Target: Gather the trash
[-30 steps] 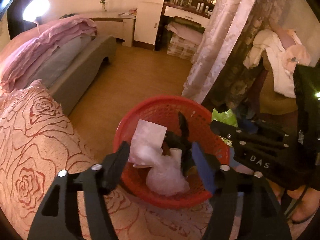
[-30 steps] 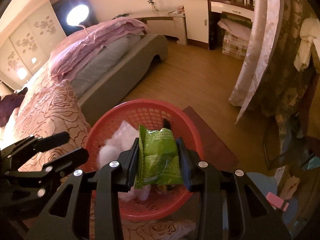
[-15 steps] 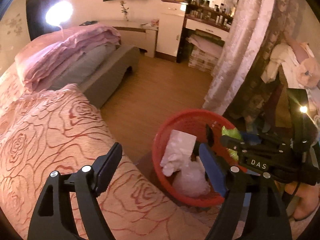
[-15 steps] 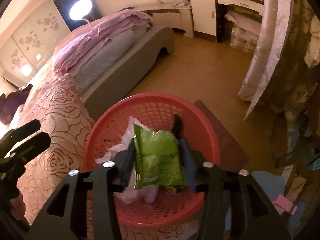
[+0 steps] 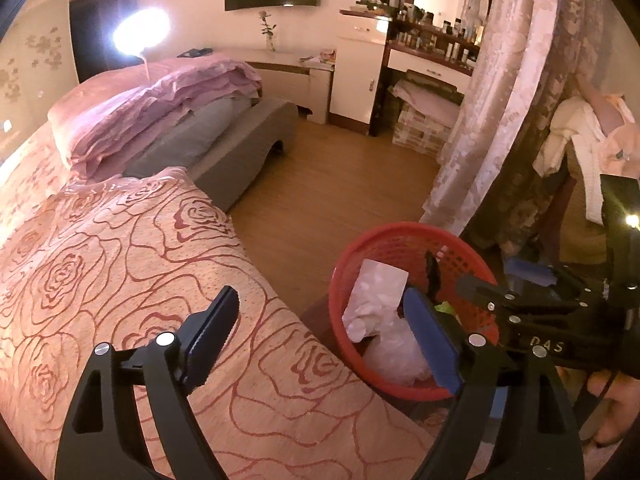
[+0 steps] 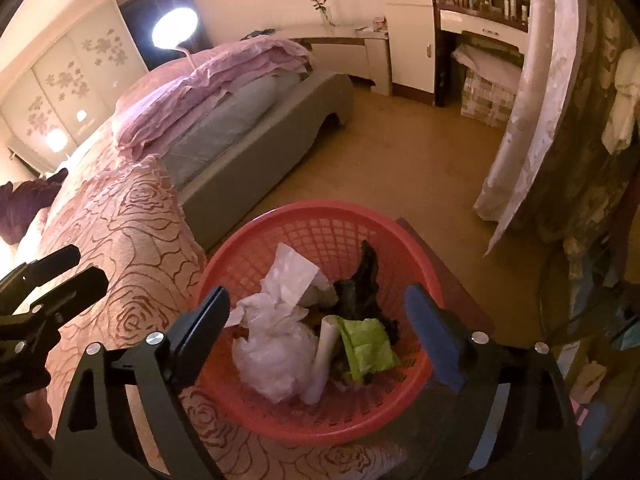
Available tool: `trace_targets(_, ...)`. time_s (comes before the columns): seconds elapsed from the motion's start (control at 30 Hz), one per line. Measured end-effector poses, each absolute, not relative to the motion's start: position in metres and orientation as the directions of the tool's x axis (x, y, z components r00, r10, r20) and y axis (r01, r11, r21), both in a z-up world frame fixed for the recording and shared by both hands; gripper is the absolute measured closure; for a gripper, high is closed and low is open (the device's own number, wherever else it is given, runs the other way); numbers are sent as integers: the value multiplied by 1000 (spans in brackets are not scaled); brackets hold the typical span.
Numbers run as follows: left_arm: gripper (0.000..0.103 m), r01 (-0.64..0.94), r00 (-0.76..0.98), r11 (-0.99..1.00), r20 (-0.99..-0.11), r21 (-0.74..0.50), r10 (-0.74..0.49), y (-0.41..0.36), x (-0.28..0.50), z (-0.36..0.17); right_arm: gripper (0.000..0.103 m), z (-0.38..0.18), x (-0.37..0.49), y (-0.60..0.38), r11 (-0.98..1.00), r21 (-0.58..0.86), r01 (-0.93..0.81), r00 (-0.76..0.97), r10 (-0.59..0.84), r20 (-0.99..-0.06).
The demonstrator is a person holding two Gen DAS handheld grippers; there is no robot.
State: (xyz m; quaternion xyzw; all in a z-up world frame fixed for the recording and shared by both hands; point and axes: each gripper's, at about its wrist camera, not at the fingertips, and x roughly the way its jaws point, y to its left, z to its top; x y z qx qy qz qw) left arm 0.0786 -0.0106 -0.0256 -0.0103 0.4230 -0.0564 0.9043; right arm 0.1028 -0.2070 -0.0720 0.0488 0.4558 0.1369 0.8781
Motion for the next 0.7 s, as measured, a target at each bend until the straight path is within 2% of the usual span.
trace_targets(0.33, 19, 46, 668, 997, -741, -60, -76, 1, 55, -13, 12, -50, 74, -196, 958, 177, -224, 584, 277, -763)
trace_targets(0.53, 17, 16, 689, 998, -723, -54, -50, 8, 37, -3, 7, -36, 48, -197, 963, 166, -214, 647, 267, -714)
trace_targets(0.7, 16, 8, 698, 998, -715, -54, -45, 7, 22, 0, 7, -26, 27, -197, 972, 133, -196, 709, 234, -665)
